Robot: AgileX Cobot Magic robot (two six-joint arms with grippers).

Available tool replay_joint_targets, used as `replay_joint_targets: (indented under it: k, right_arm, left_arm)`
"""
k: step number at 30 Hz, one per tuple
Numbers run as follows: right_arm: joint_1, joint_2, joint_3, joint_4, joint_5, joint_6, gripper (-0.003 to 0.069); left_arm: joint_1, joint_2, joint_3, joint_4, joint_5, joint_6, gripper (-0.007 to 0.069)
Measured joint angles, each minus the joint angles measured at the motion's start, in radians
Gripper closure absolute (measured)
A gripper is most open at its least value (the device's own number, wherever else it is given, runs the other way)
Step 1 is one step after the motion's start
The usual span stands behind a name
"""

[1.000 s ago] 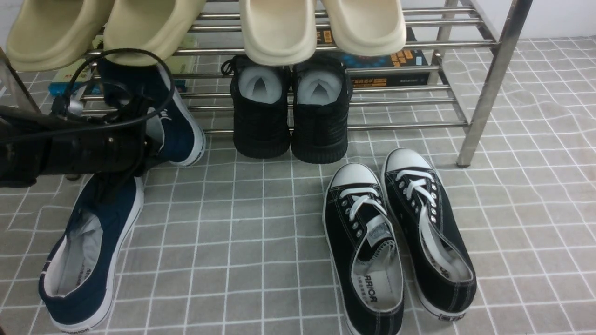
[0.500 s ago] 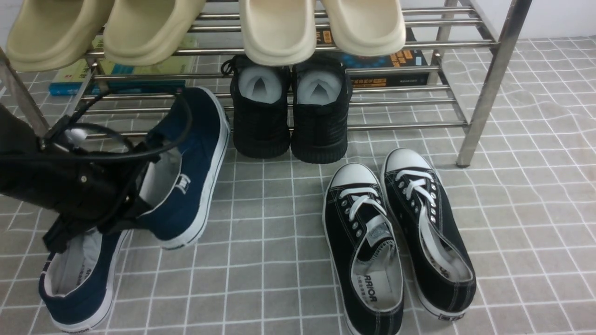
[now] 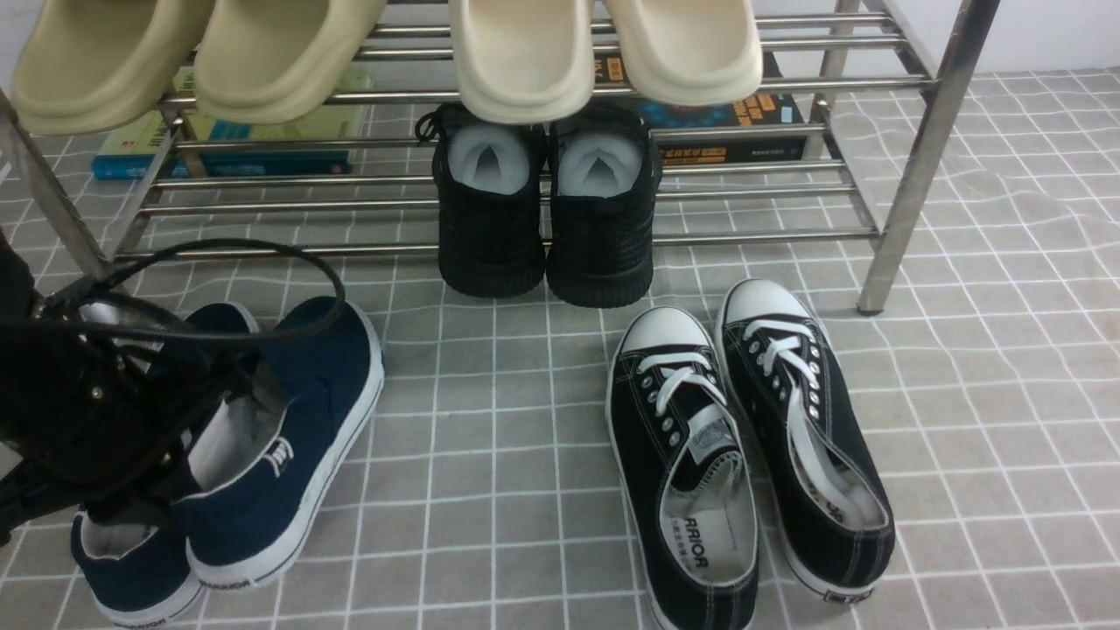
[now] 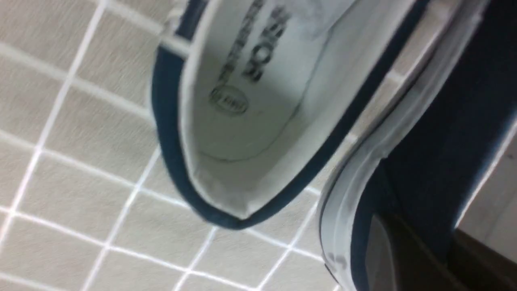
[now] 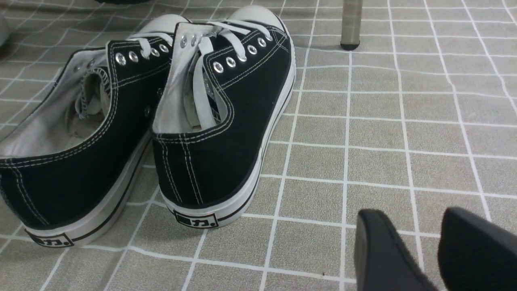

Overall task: Take the shoes off the shelf with your hand from the grey coffee tablecloth.
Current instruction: 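Set the held shoe down on the floor in front of the rack with the left gripper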

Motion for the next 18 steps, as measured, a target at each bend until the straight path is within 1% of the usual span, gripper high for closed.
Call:
replay_joint_targets:
  k: [6,11,15,16,18]
  right_arm:
    - [0.0,0.0,0.0,0.0,0.0,0.0,0.042]
    - [0.0,0.0,0.0,0.0,0.0,0.0,0.042]
    - [0.0,0.0,0.0,0.0,0.0,0.0,0.042]
    - [0.0,0.0,0.0,0.0,0.0,0.0,0.042]
    - [0.0,0.0,0.0,0.0,0.0,0.0,0.042]
  left_arm:
    - [0.0,0.001,0.0,-0.001,0.02,-0.024,0.0589]
    - [0.0,0.001,0.0,-0.001,0.004,-0.027,0.055]
    - [0.0,0.001,0.0,-0.001,-0.005,0.018,0.0462]
    - [0.0,0.0,-0.001,-0.004,-0.014,0.047,0.0415]
    - [0.0,-0.022,-0.003,-0.005,-0.035,0.085,0.0347]
